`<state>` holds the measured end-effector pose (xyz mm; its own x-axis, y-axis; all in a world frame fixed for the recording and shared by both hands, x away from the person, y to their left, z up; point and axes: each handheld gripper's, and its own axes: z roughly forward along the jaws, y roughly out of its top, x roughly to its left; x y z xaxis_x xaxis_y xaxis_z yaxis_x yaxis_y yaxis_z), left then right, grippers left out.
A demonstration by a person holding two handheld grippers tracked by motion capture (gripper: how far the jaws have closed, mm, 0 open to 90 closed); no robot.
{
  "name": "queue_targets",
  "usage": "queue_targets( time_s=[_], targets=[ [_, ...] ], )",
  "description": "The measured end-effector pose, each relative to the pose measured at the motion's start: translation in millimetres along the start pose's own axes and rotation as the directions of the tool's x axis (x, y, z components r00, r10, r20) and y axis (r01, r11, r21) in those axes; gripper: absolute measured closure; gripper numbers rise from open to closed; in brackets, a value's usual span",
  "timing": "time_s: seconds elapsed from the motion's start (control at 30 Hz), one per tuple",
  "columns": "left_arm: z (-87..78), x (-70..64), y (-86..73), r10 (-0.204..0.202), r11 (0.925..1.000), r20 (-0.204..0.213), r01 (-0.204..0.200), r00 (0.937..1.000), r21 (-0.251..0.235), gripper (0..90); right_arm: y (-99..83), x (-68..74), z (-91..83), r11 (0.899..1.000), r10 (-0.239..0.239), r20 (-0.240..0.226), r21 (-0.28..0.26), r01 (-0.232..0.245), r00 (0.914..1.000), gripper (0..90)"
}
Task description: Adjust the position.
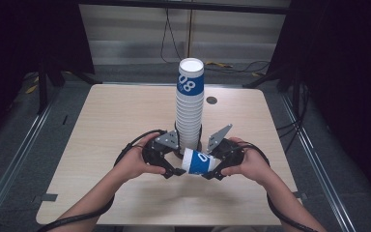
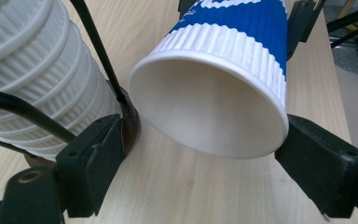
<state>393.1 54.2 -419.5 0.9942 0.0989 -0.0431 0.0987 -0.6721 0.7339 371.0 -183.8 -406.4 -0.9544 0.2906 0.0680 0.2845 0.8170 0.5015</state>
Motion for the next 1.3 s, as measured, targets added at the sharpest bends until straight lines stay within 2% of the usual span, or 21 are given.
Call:
queue_targets(
  time_s=[0.13,0.23,0.33,0.4,0.47,0.6,0.7,0.8,0.93,1.1,1.3],
  targets=[
    [-0.9,0.6,1.7,0.004,1.0,-0.001,-0.004,1.0,0.005,16.0,-0.8,-0.5,-0.5,1.0,-0.002,0.002,0.009,0.002,1.0,29.7],
    [-2.8,1.4,1.7,-0.018,0.9998,0.004,0.018,0.9998,0.003,15.9,-2.7,-0.8,-0.6,1.0,0.004,0.005,0.019,-0.004,1.0,29.7],
    [-5.2,2.6,0.3,-0.009,0.9999,0.0,0.009,1.0,0.015,16.2,-5.5,-1.4,-1.6,1.0,0.019,0.008,0.021,-0.019,0.9998,29.7],
    [-5.9,3.6,-2.3,-0.028,0.9996,0.0,0.028,0.9996,-0.001,16.1,-6.7,-2.4,-2.3,1.0,0.014,0.009,0.019,-0.014,0.9999,29.6],
    [-6.3,5.0,-4.5,-0.027,0.9996,-0.004,0.027,0.9996,0.004,16.0,-7.3,-2.3,-3.1,1.0,0.019,0.012,0.019,-0.019,0.9997,29.6],
    [-3.0,3.1,-6.9,-0.03,0.9995,0.014,0.03,0.9994,-0.002,15.9,-6.1,-2.0,-3.7,0.999,0.03,0.013,0.01,-0.03,0.9995,29.6],
    [0.5,1.3,-5.6,-0.02,0.9998,0.014,0.02,0.9997,0.006,16.0,-3.4,-2.3,-2.7,1.0,0.017,0.011,0.001,-0.017,0.9998,29.6],
    [3.7,1.7,-5.4,-0.031,0.9995,0.01,0.031,0.9995,-0.008,15.8,-0.6,-0.9,-2.0,1.0,0.011,-0.003,-0.008,-0.011,0.9999,29.6],
    [4.1,1.8,-4.8,-0.021,0.9996,0.02,0.021,0.9996,-0.018,15.2,1.8,0.4,-2.2,1.0,0.0,-0.007,-0.012,0.0,1.0,29.6],
    [4.0,2.6,-3.3,0.0,0.9996,0.029,0.001,0.9996,-0.028,9.4,4.2,2.3,-3.3,1.0,-0.007,-0.014,-0.018,0.007,0.9999,29.6],
    [6.6,2.4,-2.0,-0.001,0.9998,0.041,0.001,0.9991,-0.02,8.3,8.6,4.5,-1.7,1.0,-0.027,-0.017,-0.017,0.027,0.9995,29.6]
  ],
)
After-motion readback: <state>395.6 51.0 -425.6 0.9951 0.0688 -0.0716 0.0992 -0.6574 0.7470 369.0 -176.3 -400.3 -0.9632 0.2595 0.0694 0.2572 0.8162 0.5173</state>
